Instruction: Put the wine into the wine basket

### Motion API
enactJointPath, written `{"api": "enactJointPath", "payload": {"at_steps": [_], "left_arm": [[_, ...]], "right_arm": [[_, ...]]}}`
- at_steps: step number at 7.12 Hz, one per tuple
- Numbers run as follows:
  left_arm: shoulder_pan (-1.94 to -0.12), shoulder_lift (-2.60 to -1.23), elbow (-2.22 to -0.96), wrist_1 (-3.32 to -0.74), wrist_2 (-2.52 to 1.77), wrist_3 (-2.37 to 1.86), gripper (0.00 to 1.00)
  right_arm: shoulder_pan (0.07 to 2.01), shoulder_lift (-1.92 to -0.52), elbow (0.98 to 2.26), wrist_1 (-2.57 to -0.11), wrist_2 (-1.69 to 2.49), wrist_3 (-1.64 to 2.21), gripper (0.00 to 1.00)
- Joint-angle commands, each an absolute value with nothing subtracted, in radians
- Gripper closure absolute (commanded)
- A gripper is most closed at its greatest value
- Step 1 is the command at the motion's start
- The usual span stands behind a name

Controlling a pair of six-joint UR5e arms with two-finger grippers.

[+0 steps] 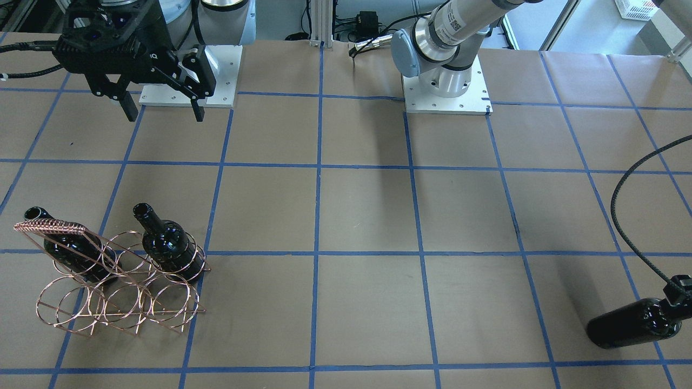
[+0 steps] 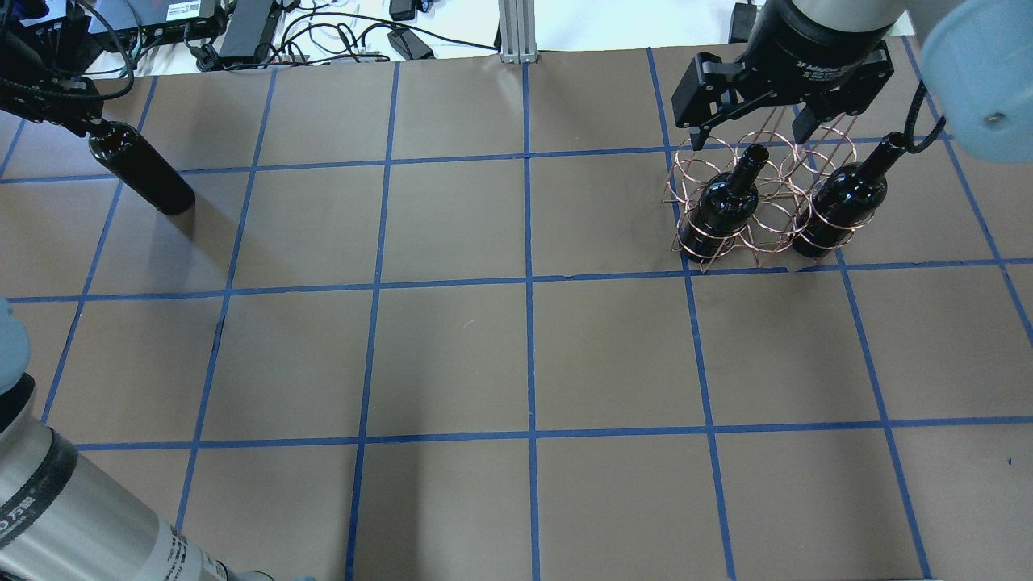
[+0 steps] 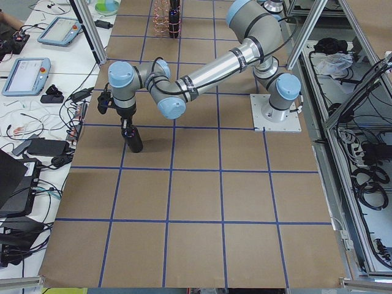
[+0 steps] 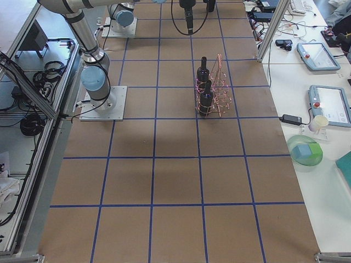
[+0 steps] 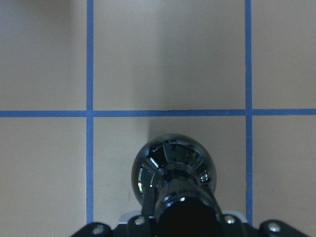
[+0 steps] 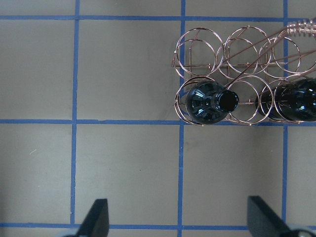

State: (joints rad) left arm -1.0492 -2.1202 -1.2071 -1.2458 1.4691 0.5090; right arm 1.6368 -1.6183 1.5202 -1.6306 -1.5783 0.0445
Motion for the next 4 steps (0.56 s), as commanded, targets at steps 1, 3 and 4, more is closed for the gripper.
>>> {"api": "enactJointPath", "payload": {"at_steps": [1,3,4], "left_arm": [[-1.052,-2.094,-1.218,-1.253,1.45,0.502,1.0],[-1.09,-2.039,-1.262,-1.259,1.459,0.412,1.0],[-1.129,-2.013,-1.293,-1.253,1.459,0.384,1.0]], "right_arm": [[1.637,-1.618,1.52,-1.631,-1.578,0.044,0.0],[1.637,-1.618,1.52,-1.631,-1.58,0.044,0.0],[1.637,-1.618,1.52,-1.631,-1.582,0.044,0.0]]}}
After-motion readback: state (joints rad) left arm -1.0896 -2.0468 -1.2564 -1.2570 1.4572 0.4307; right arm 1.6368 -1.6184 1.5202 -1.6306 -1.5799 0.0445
